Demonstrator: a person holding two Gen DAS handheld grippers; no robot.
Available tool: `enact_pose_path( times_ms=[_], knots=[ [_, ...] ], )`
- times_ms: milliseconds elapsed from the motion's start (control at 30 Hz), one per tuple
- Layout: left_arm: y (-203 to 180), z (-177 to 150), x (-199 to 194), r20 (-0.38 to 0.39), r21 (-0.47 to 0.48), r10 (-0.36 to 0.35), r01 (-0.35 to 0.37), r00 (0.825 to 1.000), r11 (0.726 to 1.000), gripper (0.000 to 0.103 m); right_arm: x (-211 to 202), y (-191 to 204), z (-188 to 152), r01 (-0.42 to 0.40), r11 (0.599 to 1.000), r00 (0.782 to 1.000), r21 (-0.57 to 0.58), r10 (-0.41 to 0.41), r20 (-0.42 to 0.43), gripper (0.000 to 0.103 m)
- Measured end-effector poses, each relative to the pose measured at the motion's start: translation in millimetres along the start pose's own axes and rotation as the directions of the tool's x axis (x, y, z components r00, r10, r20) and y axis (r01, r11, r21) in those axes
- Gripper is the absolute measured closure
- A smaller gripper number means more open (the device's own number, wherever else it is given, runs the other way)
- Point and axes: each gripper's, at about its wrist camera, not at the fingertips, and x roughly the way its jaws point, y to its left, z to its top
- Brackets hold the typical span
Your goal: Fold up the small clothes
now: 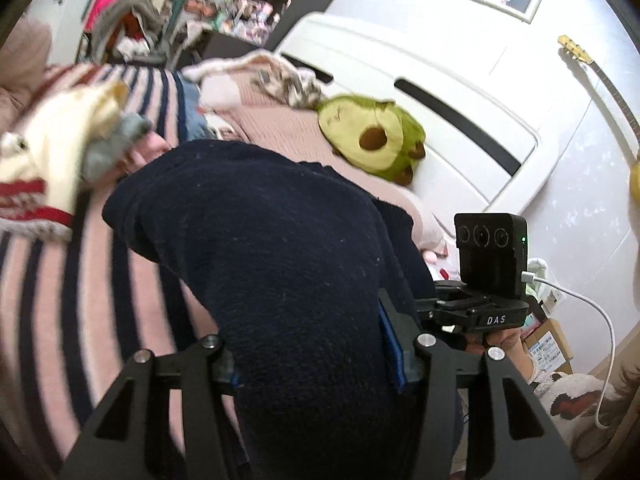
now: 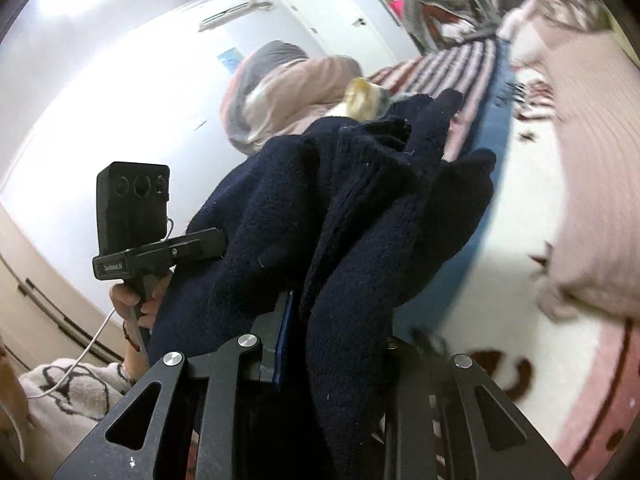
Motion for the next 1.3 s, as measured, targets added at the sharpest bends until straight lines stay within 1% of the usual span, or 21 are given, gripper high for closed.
enact_pose_path(
  times_ms=[133, 300, 367, 467, 567, 667, 767, 800, 867, 967, 1000, 1067, 1100, 1167, 1200, 1267, 1300],
  knots=[
    [9, 4, -51, 0.056, 0.020, 0.054, -0.055, 0.997, 0.998, 0.055, 30, 42, 18, -0.041, 0.997, 0.999, -0.063, 0.040, -0.013, 0.086],
    [30, 6, -125, 0.107, 0.021, 0.156, -0.160, 0.982, 0.987, 0.055, 75, 92, 39, -0.110, 0.985, 0.994, -0.131, 0.107, -0.035, 0.086],
    [40, 6, -155, 0.119, 0.015, 0.207, -0.210, 0.971, 0.977, 0.055, 101, 115, 49, -0.143, 0.976, 0.989, -0.161, 0.137, -0.053, 0.086],
    [55, 6, -199, 0.130, 0.006, 0.285, -0.288, 0.950, 0.958, 0.055, 139, 146, 64, -0.204, 0.961, 0.978, -0.188, 0.192, -0.083, 0.086],
    [75, 5, -237, 0.129, -0.021, 0.356, -0.356, 0.926, 0.934, 0.055, 178, 175, 77, -0.263, 0.942, 0.963, -0.208, 0.243, -0.115, 0.086],
    [101, 5, -269, 0.126, -0.045, 0.428, -0.425, 0.895, 0.904, 0.055, 218, 198, 87, -0.312, 0.926, 0.947, -0.211, 0.284, -0.151, 0.086],
    [123, 5, -283, 0.112, -0.039, 0.479, -0.478, 0.871, 0.878, 0.055, 256, 214, 93, -0.345, 0.918, 0.932, -0.196, 0.310, -0.186, 0.086],
    [129, 4, -285, 0.106, -0.040, 0.487, -0.485, 0.867, 0.873, 0.055, 270, 218, 95, -0.353, 0.917, 0.928, -0.185, 0.318, -0.196, 0.086],
    [153, 4, -288, 0.082, -0.052, 0.499, -0.496, 0.863, 0.867, 0.055, 291, 221, 95, -0.363, 0.918, 0.921, -0.163, 0.326, -0.214, 0.086],
    [190, -4, -288, 0.037, -0.089, 0.501, -0.496, 0.865, 0.864, 0.054, 324, 212, 99, -0.365, 0.922, 0.913, -0.127, 0.327, -0.244, 0.086],
    [210, -9, -285, 0.010, -0.110, 0.504, -0.500, 0.864, 0.859, 0.054, 334, 207, 98, -0.355, 0.928, 0.914, -0.118, 0.317, -0.255, 0.086],
    [237, -17, -277, -0.031, -0.146, 0.506, -0.505, 0.862, 0.851, 0.053, 348, 201, 94, -0.326, 0.941, 0.918, -0.095, 0.291, -0.270, 0.086],
    [254, -21, -274, -0.050, -0.173, 0.501, -0.501, 0.864, 0.848, 0.051, 354, 195, 92, -0.308, 0.948, 0.921, -0.084, 0.275, -0.276, 0.086],
    [277, -26, -270, -0.063, -0.215, 0.484, -0.486, 0.873, 0.847, 0.049, 367, 180, 88, -0.279, 0.959, 0.923, -0.056, 0.252, -0.290, 0.086],
    [286, -27, -270, -0.059, -0.227, 0.478, -0.478, 0.876, 0.849, 0.046, 371, 175, 86, -0.269, 0.962, 0.924, -0.040, 0.246, -0.292, 0.086],
    [295, -28, -271, -0.060, -0.227, 0.472, -0.472, 0.880, 0.852, 0.042, 378, 163, 85, -0.257, 0.966, 0.922, -0.004, 0.244, -0.301, 0.081],
    [297, -27, -271, -0.063, -0.220, 0.476, -0.478, 0.877, 0.850, 0.039, 382, 163, 86, -0.255, 0.967, 0.921, 0.007, 0.245, -0.303, 0.079]
  ],
)
